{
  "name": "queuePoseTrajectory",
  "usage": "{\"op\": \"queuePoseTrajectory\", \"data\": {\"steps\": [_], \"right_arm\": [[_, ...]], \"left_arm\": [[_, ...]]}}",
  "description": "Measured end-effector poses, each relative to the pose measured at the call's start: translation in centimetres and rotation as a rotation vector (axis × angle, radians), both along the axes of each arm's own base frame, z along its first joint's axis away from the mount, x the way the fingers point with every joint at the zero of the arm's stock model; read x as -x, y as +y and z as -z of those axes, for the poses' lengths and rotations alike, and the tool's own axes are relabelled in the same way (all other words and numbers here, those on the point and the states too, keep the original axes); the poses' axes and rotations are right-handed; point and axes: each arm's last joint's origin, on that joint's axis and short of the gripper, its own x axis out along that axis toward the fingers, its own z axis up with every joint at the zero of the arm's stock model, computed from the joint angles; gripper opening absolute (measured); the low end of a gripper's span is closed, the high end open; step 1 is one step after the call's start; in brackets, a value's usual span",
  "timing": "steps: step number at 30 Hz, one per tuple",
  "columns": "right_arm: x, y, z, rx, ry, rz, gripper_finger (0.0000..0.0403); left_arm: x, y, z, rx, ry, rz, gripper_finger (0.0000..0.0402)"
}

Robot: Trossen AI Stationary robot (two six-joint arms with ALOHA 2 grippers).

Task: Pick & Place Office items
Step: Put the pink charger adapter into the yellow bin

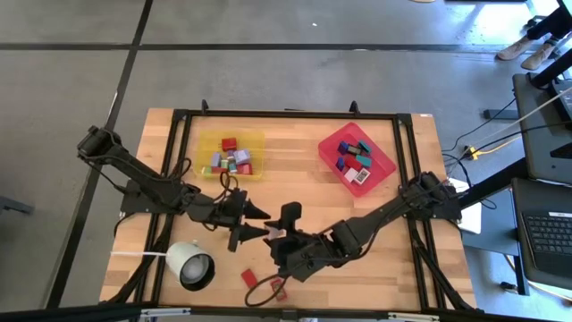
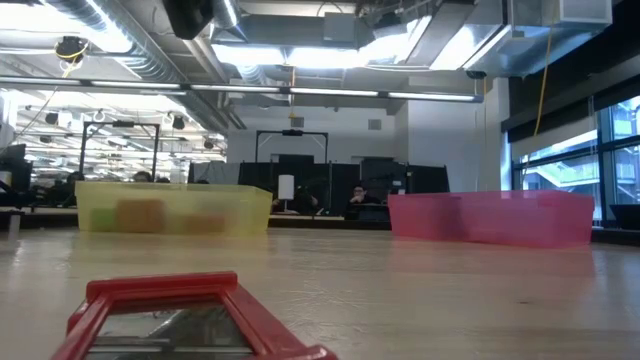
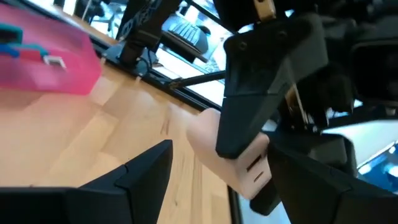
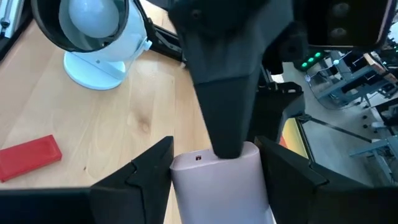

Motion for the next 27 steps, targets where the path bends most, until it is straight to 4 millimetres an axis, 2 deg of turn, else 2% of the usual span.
{"op": "queuePoseTrajectory", "data": {"steps": [7,14,19,27], "right_arm": [[-0.8,-2.0,0.4,-0.087,0.029,0.052,0.021],[-1.7,-4.4,1.0,-0.247,0.077,0.119,0.021],[-2.2,-5.5,1.1,-0.281,0.089,0.133,0.021],[-2.7,-5.7,2.1,-0.297,0.137,0.121,0.021]], "left_arm": [[-0.5,1.2,0.2,0.207,0.033,-0.089,0.0261],[-1.0,2.6,1.7,0.371,0.178,-0.135,0.0261],[-1.9,3.0,2.5,0.422,0.211,-0.085,0.0261],[-2.4,3.9,2.9,0.422,0.214,-0.122,0.0259]]}}
